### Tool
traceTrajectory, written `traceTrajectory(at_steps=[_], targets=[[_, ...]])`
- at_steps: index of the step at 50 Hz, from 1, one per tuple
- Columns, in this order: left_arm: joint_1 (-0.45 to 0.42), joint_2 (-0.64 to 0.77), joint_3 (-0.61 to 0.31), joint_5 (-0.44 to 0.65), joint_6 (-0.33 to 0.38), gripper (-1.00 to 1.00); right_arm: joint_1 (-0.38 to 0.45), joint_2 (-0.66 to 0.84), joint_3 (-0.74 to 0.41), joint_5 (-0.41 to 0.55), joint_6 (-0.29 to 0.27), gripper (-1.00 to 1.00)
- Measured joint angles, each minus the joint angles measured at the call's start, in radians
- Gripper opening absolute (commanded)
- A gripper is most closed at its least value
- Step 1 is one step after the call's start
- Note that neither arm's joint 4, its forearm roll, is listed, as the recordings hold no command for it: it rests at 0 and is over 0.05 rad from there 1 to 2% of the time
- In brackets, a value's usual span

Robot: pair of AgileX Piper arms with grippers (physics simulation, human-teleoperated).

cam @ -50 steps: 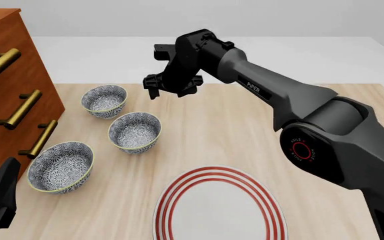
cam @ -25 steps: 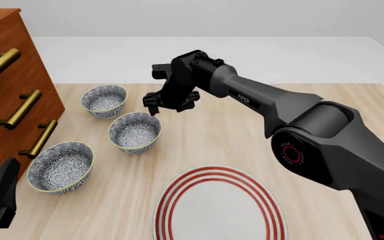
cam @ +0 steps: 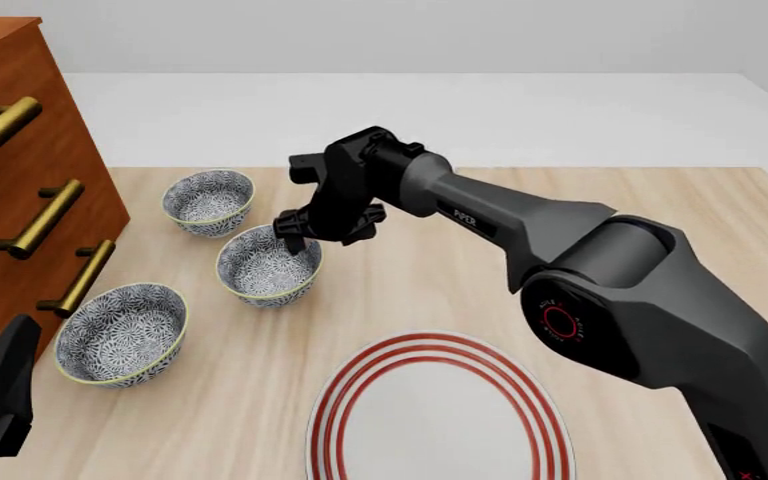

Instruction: Pick up the bowl and put it in the middle on the plate.

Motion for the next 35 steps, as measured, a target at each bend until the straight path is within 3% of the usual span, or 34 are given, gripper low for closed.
traceTrajectory(at_steps=[25,26,35], targets=[[0.0,0.0,0.0,0.0,0.0,1.0,0.005,0.019,0.022,-0.019,-0.004,1.0],[0.0,0.0,0.0,0.0,0.0,1.0,0.005,0.019,0.023,-0.02,-0.005,-1.0],[0.0,0.0,0.0,0.0,0.0,1.0,0.016,0.006,0.028,-0.033,-0.027,-1.0]])
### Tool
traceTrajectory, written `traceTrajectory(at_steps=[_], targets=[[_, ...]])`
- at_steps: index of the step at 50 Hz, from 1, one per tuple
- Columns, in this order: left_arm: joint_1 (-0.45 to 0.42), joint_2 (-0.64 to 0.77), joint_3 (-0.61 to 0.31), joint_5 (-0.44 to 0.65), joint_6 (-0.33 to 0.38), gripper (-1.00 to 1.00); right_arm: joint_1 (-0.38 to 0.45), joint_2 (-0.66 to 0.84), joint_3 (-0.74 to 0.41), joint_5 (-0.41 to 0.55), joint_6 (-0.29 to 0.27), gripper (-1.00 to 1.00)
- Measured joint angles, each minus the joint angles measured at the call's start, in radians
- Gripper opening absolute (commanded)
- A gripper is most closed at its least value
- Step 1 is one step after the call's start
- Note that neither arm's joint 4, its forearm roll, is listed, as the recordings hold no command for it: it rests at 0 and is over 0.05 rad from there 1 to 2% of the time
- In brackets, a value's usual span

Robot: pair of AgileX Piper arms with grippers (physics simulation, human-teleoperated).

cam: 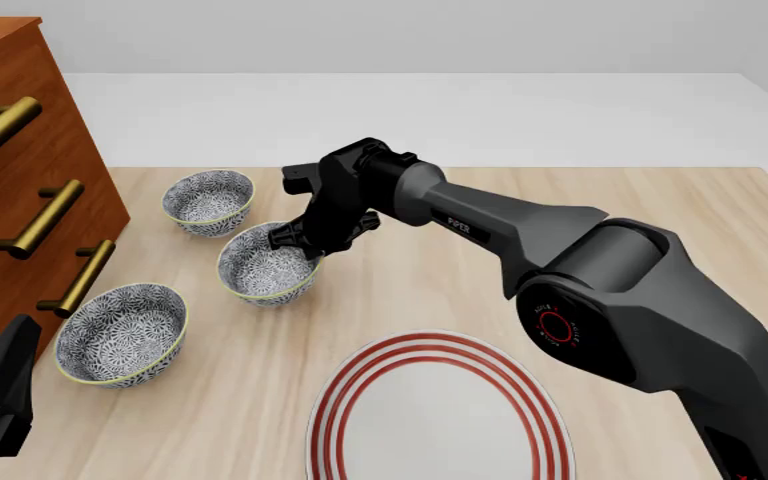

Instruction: Pick up the bowl and put it in the middle on the plate.

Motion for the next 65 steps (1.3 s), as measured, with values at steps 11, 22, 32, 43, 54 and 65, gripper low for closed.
traceTrajectory(at_steps=[11,22,32,43,54,65], targets=[[0.0,0.0,0.0,0.0,0.0,1.0,0.01,-0.025,0.023,-0.015,-0.006,-1.0],[0.0,0.0,0.0,0.0,0.0,1.0,0.002,-0.134,0.145,-0.066,0.004,-1.0],[0.0,0.0,0.0,0.0,0.0,1.0,-0.016,-0.336,0.34,-0.13,0.017,-1.0],[0.0,0.0,0.0,0.0,0.0,1.0,-0.028,-0.628,0.59,-0.18,0.038,-1.0],[0.0,0.0,0.0,0.0,0.0,1.0,-0.052,-0.892,0.856,-0.217,0.04,-1.0],[0.0,0.0,0.0,0.0,0.0,1.0,-0.075,-1.054,1.061,-0.247,0.047,-1.0]])
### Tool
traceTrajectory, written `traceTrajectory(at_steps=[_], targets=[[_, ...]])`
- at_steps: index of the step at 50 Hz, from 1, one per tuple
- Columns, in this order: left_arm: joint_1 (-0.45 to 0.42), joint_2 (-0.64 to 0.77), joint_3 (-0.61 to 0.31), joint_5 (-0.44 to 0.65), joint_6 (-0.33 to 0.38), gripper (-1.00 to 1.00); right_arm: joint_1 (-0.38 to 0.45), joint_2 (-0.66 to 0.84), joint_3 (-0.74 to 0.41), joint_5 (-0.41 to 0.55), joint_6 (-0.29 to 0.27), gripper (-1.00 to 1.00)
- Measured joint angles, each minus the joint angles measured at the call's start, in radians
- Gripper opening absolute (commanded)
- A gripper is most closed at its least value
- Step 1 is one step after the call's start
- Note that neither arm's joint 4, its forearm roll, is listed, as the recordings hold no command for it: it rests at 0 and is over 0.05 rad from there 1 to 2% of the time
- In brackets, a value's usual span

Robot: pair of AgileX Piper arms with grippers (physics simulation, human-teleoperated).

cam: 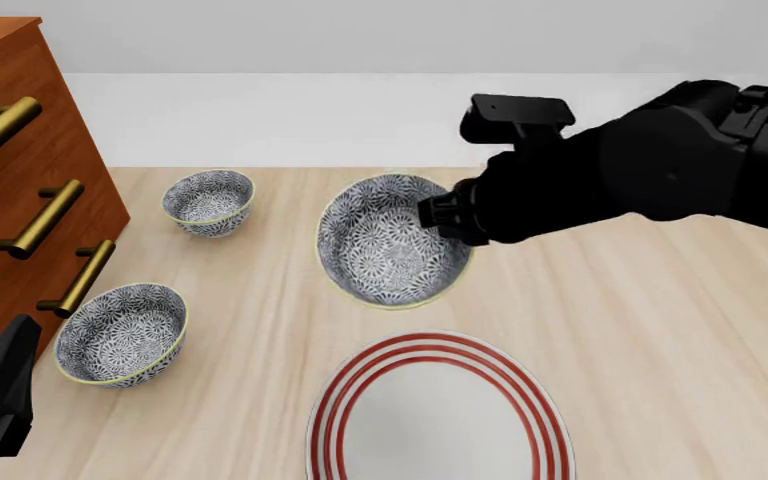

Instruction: Pick up the bowl and put it in the middle on the plate.

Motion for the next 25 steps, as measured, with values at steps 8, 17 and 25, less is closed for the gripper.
traceTrajectory(at_steps=[8,17,25], targets=[[0.0,0.0,0.0,0.0,0.0,1.0,-0.004,-0.055,0.135,-0.041,0.02,-1.0],[0.0,0.0,0.0,0.0,0.0,1.0,0.025,-0.056,0.272,-0.119,0.072,-1.0],[0.0,0.0,0.0,0.0,0.0,1.0,0.061,-0.032,0.37,-0.191,0.121,-1.0]])
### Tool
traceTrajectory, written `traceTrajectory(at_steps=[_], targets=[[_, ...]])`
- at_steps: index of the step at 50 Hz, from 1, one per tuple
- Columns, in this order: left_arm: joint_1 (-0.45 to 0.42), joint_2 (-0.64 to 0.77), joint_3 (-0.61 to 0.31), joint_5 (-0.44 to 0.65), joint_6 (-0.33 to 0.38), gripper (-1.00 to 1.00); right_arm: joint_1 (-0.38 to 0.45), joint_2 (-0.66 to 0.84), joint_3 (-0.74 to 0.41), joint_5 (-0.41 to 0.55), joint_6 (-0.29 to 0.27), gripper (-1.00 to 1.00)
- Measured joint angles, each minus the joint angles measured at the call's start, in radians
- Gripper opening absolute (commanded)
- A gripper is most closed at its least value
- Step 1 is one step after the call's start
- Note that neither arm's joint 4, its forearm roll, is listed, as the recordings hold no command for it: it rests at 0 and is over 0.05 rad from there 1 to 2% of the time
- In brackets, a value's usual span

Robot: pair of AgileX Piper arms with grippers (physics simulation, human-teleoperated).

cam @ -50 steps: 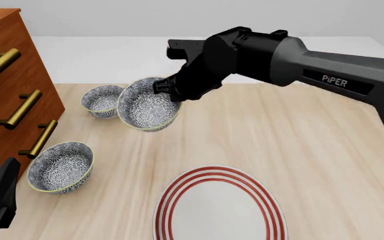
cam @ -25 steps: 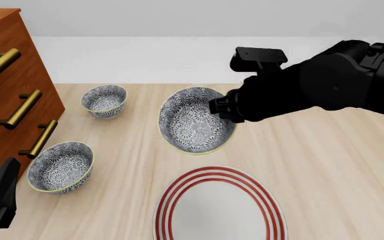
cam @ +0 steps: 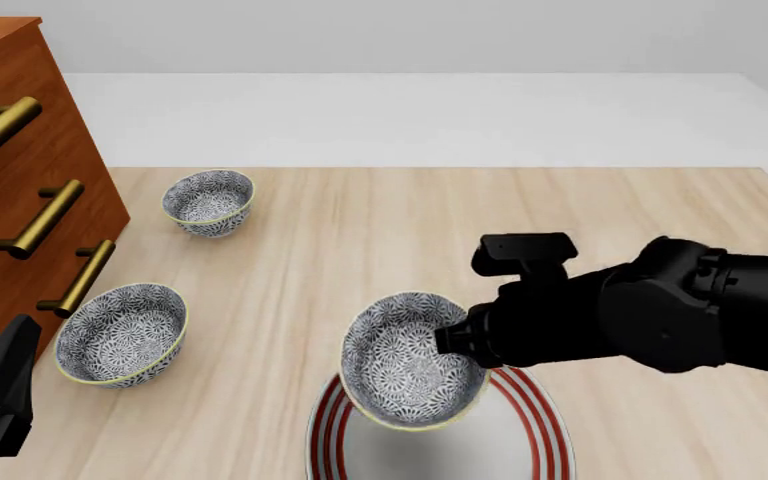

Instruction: Pick up the bowl and put it in the middle on the plate.

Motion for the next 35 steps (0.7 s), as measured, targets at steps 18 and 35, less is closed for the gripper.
traceTrajectory(at_steps=[18,35], targets=[[0.0,0.0,0.0,0.0,0.0,1.0,0.053,0.064,0.145,-0.133,0.086,-1.0],[0.0,0.0,0.0,0.0,0.0,1.0,0.048,0.084,0.183,-0.199,0.109,-1.0]])
